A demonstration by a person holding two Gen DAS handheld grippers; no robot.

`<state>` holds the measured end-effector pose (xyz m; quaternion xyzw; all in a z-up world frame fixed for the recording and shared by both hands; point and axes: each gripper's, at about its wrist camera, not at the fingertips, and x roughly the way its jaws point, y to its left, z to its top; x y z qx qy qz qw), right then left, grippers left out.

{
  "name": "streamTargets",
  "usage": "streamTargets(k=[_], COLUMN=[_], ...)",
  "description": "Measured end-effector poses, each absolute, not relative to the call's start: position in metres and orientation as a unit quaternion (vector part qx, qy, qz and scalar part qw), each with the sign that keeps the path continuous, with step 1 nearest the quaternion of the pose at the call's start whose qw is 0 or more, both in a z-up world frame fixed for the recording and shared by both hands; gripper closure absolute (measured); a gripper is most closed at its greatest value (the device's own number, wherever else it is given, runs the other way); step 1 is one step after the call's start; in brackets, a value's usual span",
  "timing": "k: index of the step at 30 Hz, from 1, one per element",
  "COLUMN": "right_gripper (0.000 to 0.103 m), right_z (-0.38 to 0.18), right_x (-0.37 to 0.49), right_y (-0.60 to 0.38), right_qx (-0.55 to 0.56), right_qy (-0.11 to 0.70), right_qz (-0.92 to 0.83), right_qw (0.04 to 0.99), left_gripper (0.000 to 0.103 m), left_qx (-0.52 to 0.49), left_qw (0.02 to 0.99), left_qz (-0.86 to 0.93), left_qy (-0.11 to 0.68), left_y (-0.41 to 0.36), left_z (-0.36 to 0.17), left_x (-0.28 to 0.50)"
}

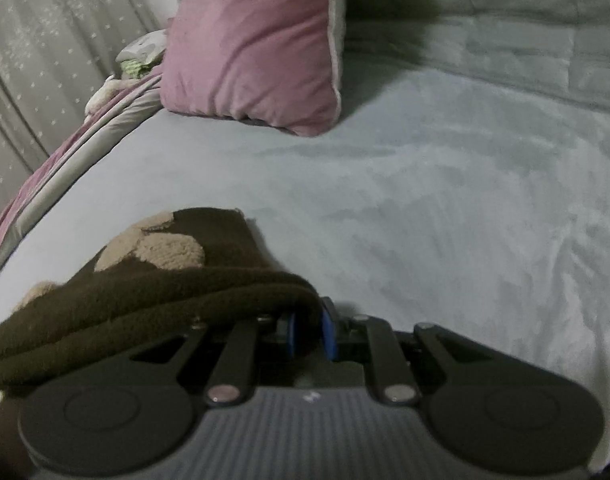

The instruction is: Fold clothes

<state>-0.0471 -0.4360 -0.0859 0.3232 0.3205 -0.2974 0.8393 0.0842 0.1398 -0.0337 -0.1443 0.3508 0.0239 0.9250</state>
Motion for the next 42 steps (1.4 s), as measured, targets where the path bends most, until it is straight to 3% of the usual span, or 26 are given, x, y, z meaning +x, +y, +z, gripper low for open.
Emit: streamTargets(k=[8,13,15,21,31,34,38,40,42], right_gripper=[0.089,0.081,0.061,0.029,0.021,0.011,0.014,0.024,0.048], right_z=[-0.077,-0.067,-0.059,-0.035,-0.022,-0.032,-0.048,-0.055,-0.055], right_x=[-0.056,-0.058,-0.060,-0.069,-0.049,-0.028,-0.005,0.000,-0.001], right_y=[-0.439,-0.436,-0.433,-0.427,-0.420,-0.412,-0.401,-0.394,-0.389], right_qx=[0.342,0.326,0.307,0.297,0.318,0.299,0.273,0.259,0.250], right_qy=[0.318,0.329,0.328,0.295,0.238,0.258,0.294,0.311,0.316], right_qz=[-0.260,-0.255,-0.260,-0.244,-0.184,-0.169,-0.146,-0.134,-0.123], right_qw=[0.845,0.849,0.855,0.875,0.899,0.903,0.904,0.905,0.907], left_gripper=[0.061,0.057,0.056,0.056,0.057,0.061,0.072,0.076,0.079], left_qx=[-0.162,-0.197,-0.214,-0.265,-0.230,-0.203,-0.157,-0.141,-0.132], left_qw=[0.932,0.903,0.887,0.846,0.820,0.818,0.812,0.812,0.814], left_qz=[-0.041,-0.155,-0.192,-0.261,-0.325,-0.325,-0.314,-0.310,-0.308], left_qy=[0.322,0.350,0.362,0.381,0.411,0.429,0.466,0.473,0.474], left_y=[0.119,0.089,0.078,0.060,0.028,0.021,0.004,-0.003,-0.005], left_z=[-0.021,-0.028,-0.032,-0.039,-0.048,-0.053,-0.061,-0.066,-0.067], left_x=[0.079,0.083,0.084,0.087,0.075,0.073,0.072,0.069,0.066])
